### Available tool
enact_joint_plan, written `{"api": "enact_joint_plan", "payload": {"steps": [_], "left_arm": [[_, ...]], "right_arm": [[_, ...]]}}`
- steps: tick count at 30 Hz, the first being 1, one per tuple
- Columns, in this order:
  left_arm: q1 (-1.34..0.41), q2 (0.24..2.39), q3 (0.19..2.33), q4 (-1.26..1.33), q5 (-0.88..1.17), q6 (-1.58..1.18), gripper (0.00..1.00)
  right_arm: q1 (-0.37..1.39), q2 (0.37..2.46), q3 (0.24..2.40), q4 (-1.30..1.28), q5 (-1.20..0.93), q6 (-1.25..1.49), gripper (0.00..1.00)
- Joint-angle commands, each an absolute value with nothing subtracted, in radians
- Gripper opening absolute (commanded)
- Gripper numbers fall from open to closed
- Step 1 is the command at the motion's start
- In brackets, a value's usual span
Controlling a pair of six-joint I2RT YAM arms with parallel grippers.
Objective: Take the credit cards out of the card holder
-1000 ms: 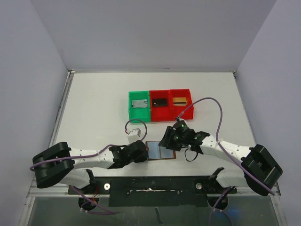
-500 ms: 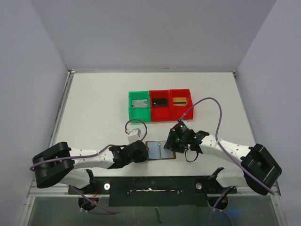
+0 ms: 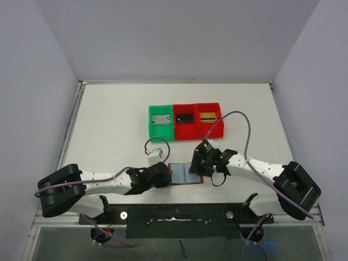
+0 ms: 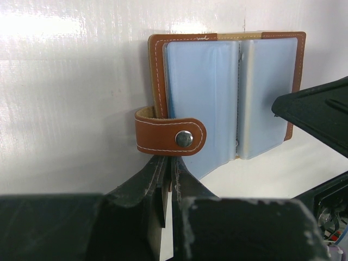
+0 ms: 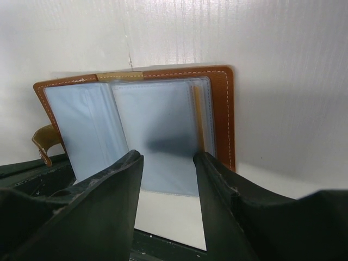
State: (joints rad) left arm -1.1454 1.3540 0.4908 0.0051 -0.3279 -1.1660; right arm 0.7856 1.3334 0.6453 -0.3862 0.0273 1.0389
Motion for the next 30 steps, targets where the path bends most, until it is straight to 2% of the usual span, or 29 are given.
{"api": "enact_joint_plan", "payload": {"steps": [1,8,21,30], "left_arm": [[-1.147,1.351,0.514,0.035,-0.325,-1.156,0.0],[-1.146,1.359,0.518,0.037,-0.322,-1.153,0.0],[-1.146,1.361,0.515,0.041,-0.318,-1.154,0.0],[-1.146,1.345,0.507,0.028,-0.322,-1.164,0.0]], "right_arm": [[0.795,1.347,0.673,-0.356,0.015,1.017,0.45],[0.793,1.331,0.615,-0.119,-0.152,1.046,0.46],[0.775,1.347,0.608,0.037,-0.267,1.053,0.47],[0.773,1.492,0.626,0.249,-0.442,1.101,0.46]]}}
